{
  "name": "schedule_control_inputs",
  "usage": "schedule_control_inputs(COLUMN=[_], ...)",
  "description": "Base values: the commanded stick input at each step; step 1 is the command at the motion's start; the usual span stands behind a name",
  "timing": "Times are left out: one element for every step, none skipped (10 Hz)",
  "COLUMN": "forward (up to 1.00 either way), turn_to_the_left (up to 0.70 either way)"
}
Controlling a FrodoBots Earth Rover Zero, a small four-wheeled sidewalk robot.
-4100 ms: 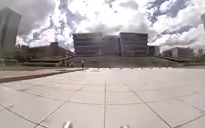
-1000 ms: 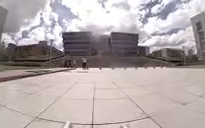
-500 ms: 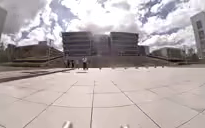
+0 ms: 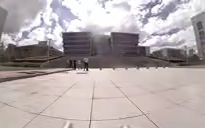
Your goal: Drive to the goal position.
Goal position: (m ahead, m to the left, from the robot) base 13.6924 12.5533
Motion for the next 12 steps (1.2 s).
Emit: schedule_control_inputs(forward=[0.70, 0.70, 0.70, 0.70, 0.70, 0.70, 0.70, 0.70, 0.70, 0.70, 0.70, 0.70], turn_to_the_left=[0.00, 0.00, 0.00, 0.00, 0.00, 0.00, 0.00, 0.00, 0.00, 0.00, 0.00, 0.00])
